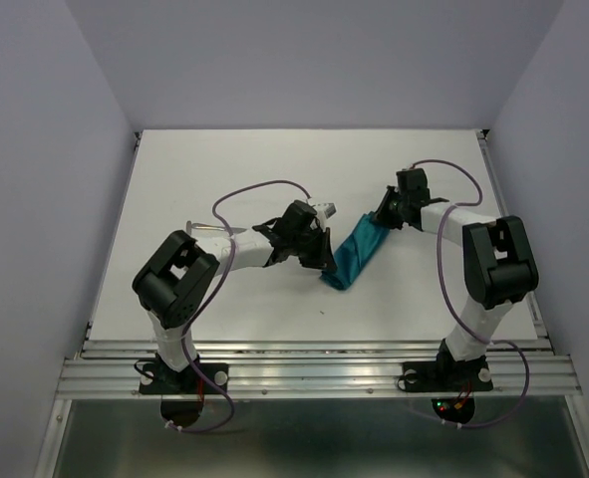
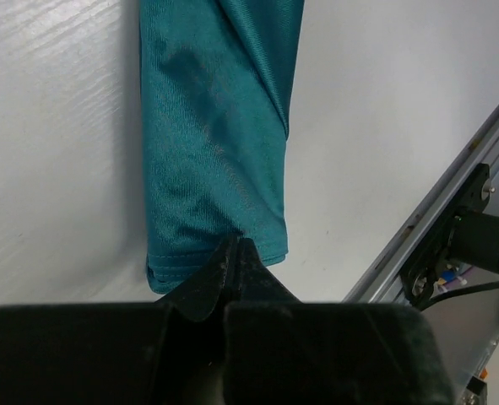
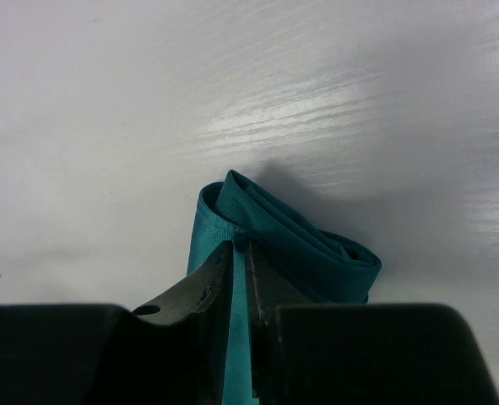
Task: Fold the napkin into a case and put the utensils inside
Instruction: Turn over the smaller rectangle-folded napkin at the center of the board.
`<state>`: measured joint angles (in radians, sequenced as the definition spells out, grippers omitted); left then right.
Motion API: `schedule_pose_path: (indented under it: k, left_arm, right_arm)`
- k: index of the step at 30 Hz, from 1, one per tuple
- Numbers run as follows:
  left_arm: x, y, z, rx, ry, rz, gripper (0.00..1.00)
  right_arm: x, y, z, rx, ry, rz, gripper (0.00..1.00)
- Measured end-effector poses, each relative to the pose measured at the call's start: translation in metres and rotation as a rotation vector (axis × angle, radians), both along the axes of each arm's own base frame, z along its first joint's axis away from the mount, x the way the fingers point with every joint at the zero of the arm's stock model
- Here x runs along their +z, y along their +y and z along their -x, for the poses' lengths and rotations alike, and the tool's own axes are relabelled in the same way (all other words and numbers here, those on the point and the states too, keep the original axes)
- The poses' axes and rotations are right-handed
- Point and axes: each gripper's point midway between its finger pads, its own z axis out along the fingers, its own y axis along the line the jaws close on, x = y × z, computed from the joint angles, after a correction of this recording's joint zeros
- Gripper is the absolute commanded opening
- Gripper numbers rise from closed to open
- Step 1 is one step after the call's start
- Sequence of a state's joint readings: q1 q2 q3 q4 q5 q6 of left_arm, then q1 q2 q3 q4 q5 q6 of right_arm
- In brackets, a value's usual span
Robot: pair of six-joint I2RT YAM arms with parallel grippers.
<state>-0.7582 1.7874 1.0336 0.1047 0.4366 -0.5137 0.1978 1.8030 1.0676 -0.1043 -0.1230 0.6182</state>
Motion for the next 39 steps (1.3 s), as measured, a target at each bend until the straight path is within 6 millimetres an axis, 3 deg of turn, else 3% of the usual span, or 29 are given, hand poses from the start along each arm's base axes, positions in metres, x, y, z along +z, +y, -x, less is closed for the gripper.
schedule_pose_path:
  k: [3, 9, 12, 19, 23, 26, 27, 30, 36, 39]
  left_arm:
    - [-0.002, 0.001, -0.002, 0.010, -0.004, -0.007, 0.00]
    - [-0.022, 0.008, -0.010, 0.051, 0.004, -0.061, 0.00]
    - [-0.025, 0.011, -0.012, 0.068, -0.001, -0.079, 0.00]
    - [-0.027, 0.014, -0.014, 0.082, -0.009, -0.094, 0.00]
    - [-0.029, 0.015, -0.014, 0.086, -0.009, -0.100, 0.00]
    - [-0.029, 0.016, -0.015, 0.092, -0.012, -0.105, 0.00]
    - [-0.027, 0.017, -0.015, 0.095, -0.015, -0.106, 0.05]
    - [-0.015, 0.025, -0.017, 0.125, -0.039, -0.124, 0.24]
    - [0.032, 0.046, -0.036, 0.231, -0.154, -0.162, 0.41]
    - [0.053, 0.066, -0.050, 0.313, -0.210, -0.186, 0.48]
  right_arm:
    - [0.007, -0.001, 0.001, -0.003, -0.016, -0.001, 0.18]
    - [0.040, -0.006, 0.012, -0.021, -0.093, -0.006, 0.19]
    - [0.046, -0.010, 0.017, -0.030, -0.107, 0.001, 0.19]
    - [0.014, -0.012, 0.030, -0.029, -0.029, 0.018, 0.18]
    - [-0.017, -0.013, 0.035, -0.032, 0.047, 0.031, 0.19]
    - [-0.014, -0.013, 0.033, -0.033, 0.038, 0.033, 0.20]
    - [-0.013, -0.014, 0.033, -0.035, 0.038, 0.034, 0.22]
    - [0.003, -0.017, 0.033, -0.048, 0.007, 0.040, 0.29]
    - [0.077, -0.016, 0.032, -0.072, -0.175, -0.007, 0.39]
    - [0.102, -0.014, 0.037, -0.073, -0.244, -0.033, 0.47]
